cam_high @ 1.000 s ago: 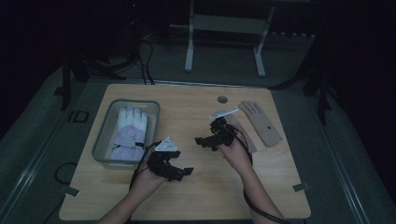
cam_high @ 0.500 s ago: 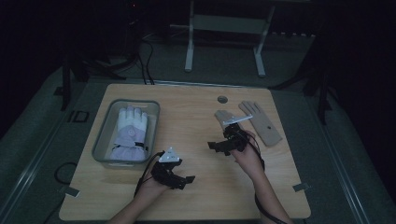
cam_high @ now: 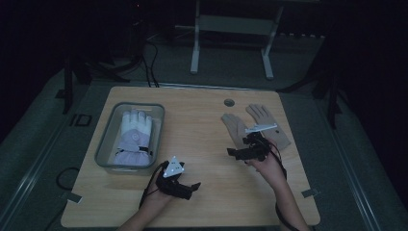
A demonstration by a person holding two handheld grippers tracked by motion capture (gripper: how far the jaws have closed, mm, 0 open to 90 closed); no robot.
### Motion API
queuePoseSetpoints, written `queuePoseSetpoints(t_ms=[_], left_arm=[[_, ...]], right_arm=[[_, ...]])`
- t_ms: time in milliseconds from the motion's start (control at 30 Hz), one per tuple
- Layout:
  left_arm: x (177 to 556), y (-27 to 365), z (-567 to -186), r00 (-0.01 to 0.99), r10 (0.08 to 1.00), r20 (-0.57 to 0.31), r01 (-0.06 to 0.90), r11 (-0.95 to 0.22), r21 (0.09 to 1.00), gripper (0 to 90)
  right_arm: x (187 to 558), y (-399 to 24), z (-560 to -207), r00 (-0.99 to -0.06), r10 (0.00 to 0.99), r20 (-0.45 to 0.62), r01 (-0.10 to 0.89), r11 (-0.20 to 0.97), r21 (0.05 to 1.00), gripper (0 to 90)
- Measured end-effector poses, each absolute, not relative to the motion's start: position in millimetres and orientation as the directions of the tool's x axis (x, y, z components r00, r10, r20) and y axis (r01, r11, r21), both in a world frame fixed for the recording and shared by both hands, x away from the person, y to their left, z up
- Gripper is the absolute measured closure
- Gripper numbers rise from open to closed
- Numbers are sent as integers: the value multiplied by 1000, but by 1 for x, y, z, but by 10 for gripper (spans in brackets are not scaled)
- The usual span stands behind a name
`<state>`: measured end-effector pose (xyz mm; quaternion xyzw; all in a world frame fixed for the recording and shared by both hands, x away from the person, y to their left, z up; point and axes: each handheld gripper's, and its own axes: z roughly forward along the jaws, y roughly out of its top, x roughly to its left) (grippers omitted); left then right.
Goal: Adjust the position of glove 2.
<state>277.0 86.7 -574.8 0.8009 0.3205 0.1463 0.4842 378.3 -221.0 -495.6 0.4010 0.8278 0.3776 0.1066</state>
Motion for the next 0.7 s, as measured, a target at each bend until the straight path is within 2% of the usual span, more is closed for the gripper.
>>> queuePoseSetpoints(t_ms=[67,267,400,700], left_arm=[[277,88,-574,746,663,-57,354,-323,878,24],[277,92,-575,733,677,-65,345,-287,894,24],[276,93,-576,733,678,-59,333,-282,900,24],[273,94,-576,732,679,-53,318,-272,908,24]], right_arm=[[378,-227,-496,-663,741,108,576,413,705,112],[383,-248,-495,-656,755,21,525,436,731,229],[393,-258,-495,-634,773,-3,533,440,723,274],[417,-260,-505,-612,791,1,578,446,683,292]])
